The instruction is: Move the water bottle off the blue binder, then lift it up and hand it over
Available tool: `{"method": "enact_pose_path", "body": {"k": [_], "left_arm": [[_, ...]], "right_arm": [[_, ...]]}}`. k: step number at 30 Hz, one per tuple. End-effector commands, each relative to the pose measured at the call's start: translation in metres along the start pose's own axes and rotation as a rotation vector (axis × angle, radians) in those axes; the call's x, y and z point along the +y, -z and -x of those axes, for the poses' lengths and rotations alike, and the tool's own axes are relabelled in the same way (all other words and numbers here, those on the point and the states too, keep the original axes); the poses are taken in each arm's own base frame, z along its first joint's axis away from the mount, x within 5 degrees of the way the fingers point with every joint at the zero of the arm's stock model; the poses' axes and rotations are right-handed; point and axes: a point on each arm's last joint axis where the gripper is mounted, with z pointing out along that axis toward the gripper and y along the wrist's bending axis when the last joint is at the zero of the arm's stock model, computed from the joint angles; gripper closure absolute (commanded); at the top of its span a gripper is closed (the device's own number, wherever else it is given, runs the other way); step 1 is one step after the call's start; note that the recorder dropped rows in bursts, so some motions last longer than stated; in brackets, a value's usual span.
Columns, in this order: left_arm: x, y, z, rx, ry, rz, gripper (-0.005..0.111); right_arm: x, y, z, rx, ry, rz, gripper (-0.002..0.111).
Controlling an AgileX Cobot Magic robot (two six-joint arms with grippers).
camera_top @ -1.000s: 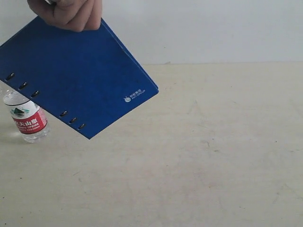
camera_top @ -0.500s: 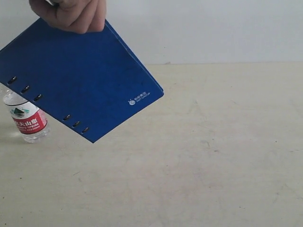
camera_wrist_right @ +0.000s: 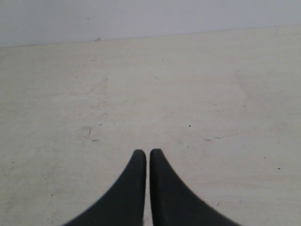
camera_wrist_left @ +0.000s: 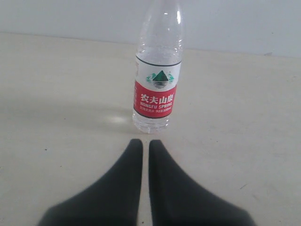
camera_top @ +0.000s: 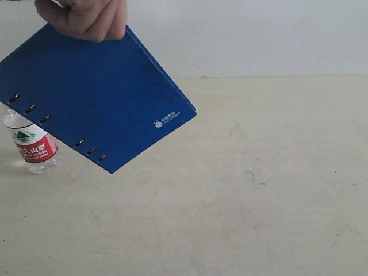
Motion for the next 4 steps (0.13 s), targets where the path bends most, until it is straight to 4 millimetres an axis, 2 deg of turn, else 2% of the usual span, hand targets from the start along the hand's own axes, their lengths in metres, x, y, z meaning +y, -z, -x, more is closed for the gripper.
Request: {"method": "enact_pose_path", "body": {"k": [1, 4], "left_arm": [[-0.0006, 0.0002, 0.0012, -0.01, -0.001, -0.009, 0.102], [-0.0006, 0.0002, 0.0012, -0.01, -0.001, -0.009, 0.102]], "right_arm": [[0.0, 0.0004, 0.0011, -0.013, 0.003, 0.0, 0.108], [0.0, 0.0004, 0.0011, -0.013, 0.003, 0.0, 0.108]]}}
